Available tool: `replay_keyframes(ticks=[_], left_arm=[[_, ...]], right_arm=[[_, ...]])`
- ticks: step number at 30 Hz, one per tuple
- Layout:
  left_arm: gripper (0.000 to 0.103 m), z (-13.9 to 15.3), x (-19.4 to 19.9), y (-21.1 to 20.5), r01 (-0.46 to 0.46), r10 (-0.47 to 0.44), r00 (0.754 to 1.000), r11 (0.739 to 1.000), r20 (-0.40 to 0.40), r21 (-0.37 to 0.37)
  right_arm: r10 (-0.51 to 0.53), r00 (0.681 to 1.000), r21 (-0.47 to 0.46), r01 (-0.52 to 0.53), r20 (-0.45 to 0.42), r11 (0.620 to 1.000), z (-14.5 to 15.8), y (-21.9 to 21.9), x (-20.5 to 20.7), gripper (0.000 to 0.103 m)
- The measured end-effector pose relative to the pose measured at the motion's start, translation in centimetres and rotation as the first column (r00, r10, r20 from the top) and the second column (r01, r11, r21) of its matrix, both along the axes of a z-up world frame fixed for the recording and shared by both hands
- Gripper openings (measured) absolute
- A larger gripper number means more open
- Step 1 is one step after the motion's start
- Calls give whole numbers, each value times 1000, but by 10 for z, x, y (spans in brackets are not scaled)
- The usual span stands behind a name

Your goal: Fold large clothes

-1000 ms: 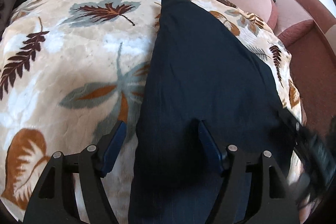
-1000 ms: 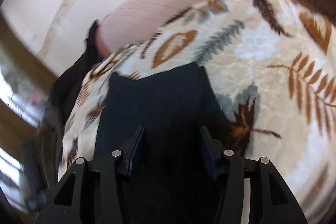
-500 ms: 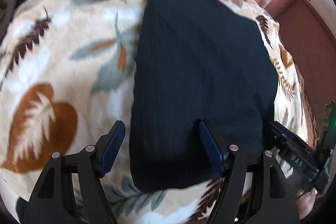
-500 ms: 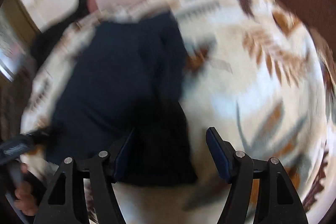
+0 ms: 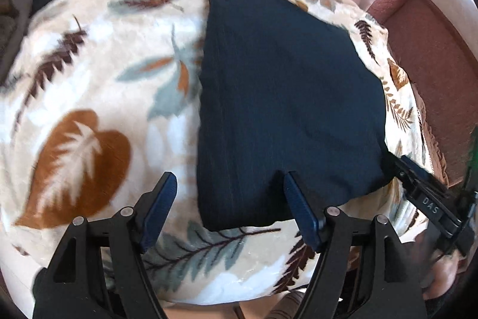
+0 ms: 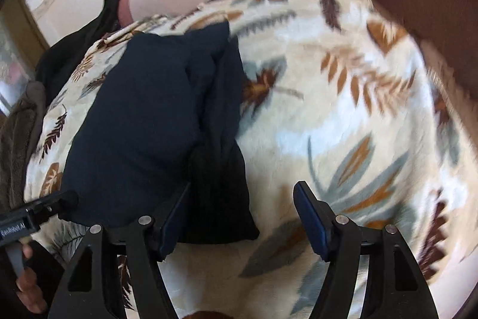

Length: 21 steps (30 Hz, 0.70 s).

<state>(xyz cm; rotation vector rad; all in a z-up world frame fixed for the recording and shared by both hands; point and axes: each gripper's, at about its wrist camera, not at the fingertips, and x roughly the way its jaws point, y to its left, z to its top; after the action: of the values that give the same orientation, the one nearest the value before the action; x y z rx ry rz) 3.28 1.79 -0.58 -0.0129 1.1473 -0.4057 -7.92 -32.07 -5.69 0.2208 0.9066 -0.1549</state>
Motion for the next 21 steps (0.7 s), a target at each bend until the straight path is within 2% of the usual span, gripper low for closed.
replay_keyframes(ticks=[2,4,7,12,14,16,21], left_arm=[[74,3,-1,0,-7,7,1000,1000,18,17],[74,2,-1,1,-13,12,1000,999,20,39],[74,4,-5,0,-20,17,999,997,47,71],[74,9,-20,2,-38,22,992,991,122,126],[74,8,-27,2,-50,27,989,987,147,154],[74,6,-30,2,-54,25,987,982,159,180],[77,4,-40,0,-57,14,983,972,183,229]], right_arm=[[10,1000,-69,-10,-5,998,6,3,3,75],[7,1000,-125,-10,-25,992,9,7,3,86],[3,998,-194,-15,-66,981,10,14,-1,86],[21,998,-229,-36,-67,973,15,20,-18,87],[28,998,-242,-41,-59,970,17,22,-26,91],[35,998,-257,-46,-47,965,19,26,-33,100],[47,998,-250,-53,-32,967,22,27,-41,101]])
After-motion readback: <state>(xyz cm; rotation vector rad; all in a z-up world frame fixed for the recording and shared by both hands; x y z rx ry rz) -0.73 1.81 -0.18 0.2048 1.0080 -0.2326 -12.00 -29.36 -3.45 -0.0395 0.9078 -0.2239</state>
